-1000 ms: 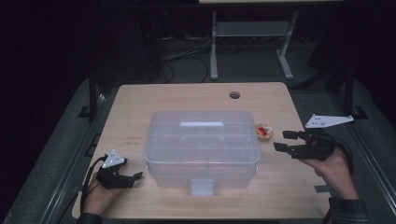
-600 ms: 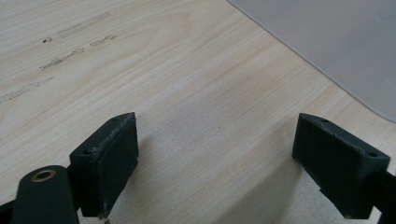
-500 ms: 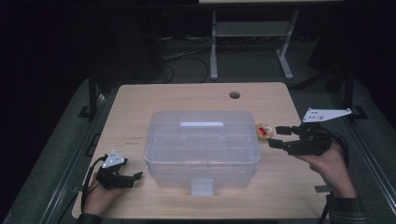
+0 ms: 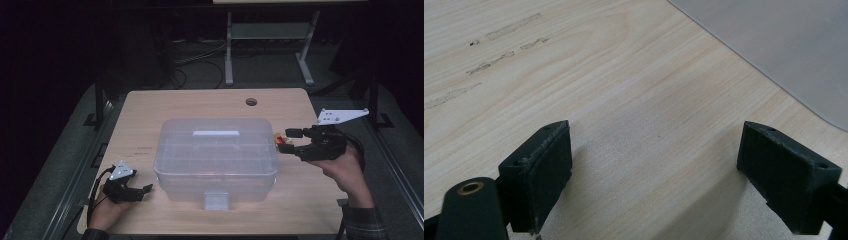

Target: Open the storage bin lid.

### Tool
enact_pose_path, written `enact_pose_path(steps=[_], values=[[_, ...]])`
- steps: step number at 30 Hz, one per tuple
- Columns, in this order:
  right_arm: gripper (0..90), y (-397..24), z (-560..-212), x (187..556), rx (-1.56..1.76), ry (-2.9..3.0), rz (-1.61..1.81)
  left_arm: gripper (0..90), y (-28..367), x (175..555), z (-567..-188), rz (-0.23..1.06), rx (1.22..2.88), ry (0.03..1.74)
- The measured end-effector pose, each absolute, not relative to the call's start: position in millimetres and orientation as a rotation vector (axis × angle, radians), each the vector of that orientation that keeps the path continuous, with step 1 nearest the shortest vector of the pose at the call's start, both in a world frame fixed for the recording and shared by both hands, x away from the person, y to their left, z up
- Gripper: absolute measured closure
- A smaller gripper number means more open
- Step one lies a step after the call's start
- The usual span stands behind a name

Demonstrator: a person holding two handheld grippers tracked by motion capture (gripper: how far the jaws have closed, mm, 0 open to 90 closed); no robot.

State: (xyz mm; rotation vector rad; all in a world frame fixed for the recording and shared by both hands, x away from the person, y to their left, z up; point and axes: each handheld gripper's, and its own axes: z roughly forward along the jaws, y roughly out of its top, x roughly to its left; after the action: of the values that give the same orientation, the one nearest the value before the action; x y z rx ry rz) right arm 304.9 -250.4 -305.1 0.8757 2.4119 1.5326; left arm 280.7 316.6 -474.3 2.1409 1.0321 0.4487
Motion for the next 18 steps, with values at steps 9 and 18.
enact_pose_path(steps=[9,18], values=[[38.6,-230.0,-299.8,309.3,0.787,2.441,1.537,13.5,316.6,280.7,-474.4,0.447,2.141,1.031],[40.6,-210.4,-298.2,316.7,0.696,2.48,1.522,13.5,316.6,280.8,-474.3,0.447,2.142,1.031]])
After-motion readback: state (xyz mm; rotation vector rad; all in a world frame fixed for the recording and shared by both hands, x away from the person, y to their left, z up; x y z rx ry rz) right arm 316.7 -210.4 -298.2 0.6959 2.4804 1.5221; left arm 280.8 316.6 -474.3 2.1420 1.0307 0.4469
